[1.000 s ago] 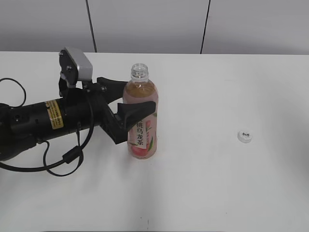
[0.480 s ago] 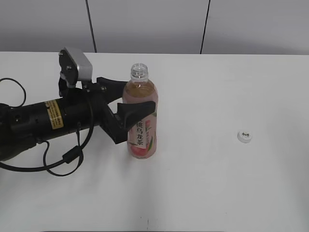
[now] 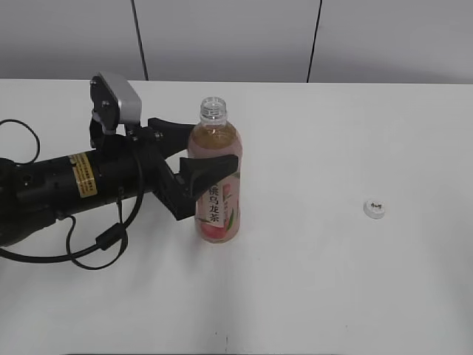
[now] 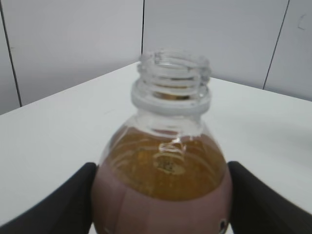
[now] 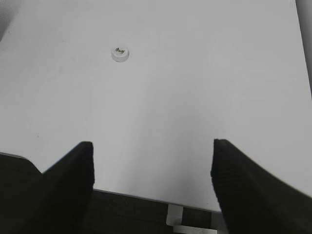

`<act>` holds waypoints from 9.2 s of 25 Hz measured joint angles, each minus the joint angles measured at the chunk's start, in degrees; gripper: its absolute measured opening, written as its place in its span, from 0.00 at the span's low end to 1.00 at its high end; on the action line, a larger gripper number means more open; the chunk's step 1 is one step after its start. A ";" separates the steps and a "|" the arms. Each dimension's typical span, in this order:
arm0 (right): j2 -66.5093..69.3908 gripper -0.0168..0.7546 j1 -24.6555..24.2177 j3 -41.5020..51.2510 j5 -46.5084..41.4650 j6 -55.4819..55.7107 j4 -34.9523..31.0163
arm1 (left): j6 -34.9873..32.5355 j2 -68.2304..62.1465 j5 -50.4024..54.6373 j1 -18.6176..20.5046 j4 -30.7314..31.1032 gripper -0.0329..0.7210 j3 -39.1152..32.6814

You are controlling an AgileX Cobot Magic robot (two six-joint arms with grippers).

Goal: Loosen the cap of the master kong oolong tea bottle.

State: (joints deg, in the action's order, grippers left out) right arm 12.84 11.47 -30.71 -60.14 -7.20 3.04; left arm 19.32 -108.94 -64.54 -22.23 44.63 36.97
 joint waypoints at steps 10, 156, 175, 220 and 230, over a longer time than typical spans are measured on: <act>0.00 0.76 0.00 2.08 11.01 1.82 -1.84 | 0.00 0.00 0.00 0.00 0.00 0.67 0.00; 0.28 0.75 0.00 3.34 13.60 2.11 -2.23 | 68.03 43.87 27.71 0.00 47.76 0.82 0.00; 0.28 0.75 0.00 3.34 13.60 2.11 -2.23 | 84.55 49.18 28.06 0.05 60.56 0.82 0.00; 0.28 0.75 0.00 3.34 13.70 2.11 -2.23 | 5.14 77.32 96.98 -8.77 -25.75 0.75 -4.02; 0.28 0.75 0.00 3.34 13.74 2.11 -2.23 | -12.89 91.93 115.59 -9.04 -39.53 0.74 -3.97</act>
State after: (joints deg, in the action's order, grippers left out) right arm 13.12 11.47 -27.36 -46.40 -5.09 0.81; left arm 6.43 -17.02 51.05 -31.27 5.10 33.00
